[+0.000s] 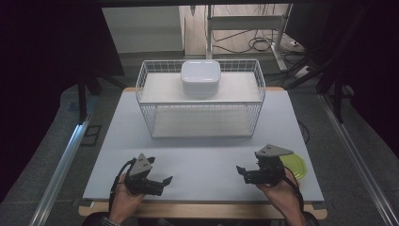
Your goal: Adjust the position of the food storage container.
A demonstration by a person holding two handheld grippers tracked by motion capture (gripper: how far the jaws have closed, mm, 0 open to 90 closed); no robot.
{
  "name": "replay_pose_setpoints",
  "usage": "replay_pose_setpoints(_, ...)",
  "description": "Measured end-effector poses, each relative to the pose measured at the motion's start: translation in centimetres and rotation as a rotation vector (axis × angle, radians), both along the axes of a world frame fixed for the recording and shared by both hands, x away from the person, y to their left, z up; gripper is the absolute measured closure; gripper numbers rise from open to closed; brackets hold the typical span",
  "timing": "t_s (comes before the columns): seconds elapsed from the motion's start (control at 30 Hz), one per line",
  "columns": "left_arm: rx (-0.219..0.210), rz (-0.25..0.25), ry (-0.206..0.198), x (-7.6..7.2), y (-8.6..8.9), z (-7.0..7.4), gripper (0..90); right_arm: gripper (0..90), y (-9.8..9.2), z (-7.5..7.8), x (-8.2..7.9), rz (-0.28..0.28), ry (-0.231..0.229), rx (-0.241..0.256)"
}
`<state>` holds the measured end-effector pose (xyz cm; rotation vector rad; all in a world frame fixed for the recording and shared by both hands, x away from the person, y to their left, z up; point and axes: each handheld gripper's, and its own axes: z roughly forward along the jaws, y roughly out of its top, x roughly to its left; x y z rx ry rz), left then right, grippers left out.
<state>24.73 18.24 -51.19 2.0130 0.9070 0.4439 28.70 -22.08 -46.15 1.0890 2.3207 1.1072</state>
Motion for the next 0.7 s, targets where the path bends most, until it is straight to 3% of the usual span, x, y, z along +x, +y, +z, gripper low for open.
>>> replay_pose_setpoints(0.03, -0.001, 0.000, 0.000, 0.0, -0.1, 0.0, 4.1, 19.2, 0.0, 0.0, 0.0, 0.000, 0.000, 0.000)
replay_pose_setpoints(0.07, 0.000, -0.002, 0.000, 0.0, -0.1, 0.0, 4.2, 34.6, -0.8, 0.4, 0.0, -0.018, -0.005, 0.000)
replay_pose_setpoints(0.1, 0.002, -0.003, 0.000, 0.0, -0.2, -0.1, 4.2, 34.6, -0.8, 0.4, 0.0, -0.018, -0.005, 0.000)
replay_pose_setpoints(0.27, -0.014, -0.003, 0.010, 0.1, -0.3, -0.3, 4.3, 59.9, -3.0, 1.2, -0.1, -0.077, -0.030, -0.033)
replay_pose_setpoints(0.57, -0.015, -0.004, 0.008, 0.1, -0.4, -0.3, 4.7, 81.1, -6.6, 1.5, 0.0, -0.174, -0.021, -0.038)
replay_pose_setpoints(0.63, -0.019, -0.006, 0.005, 0.0, -0.5, -0.2, 4.9, 87.8, -8.4, 1.9, -0.1, -0.224, -0.021, -0.039)
replay_pose_setpoints(0.7, -0.017, -0.010, 0.005, 0.0, -0.6, -0.3, 4.9, 89.2, -9.4, 2.1, -0.2, -0.252, -0.023, -0.032)
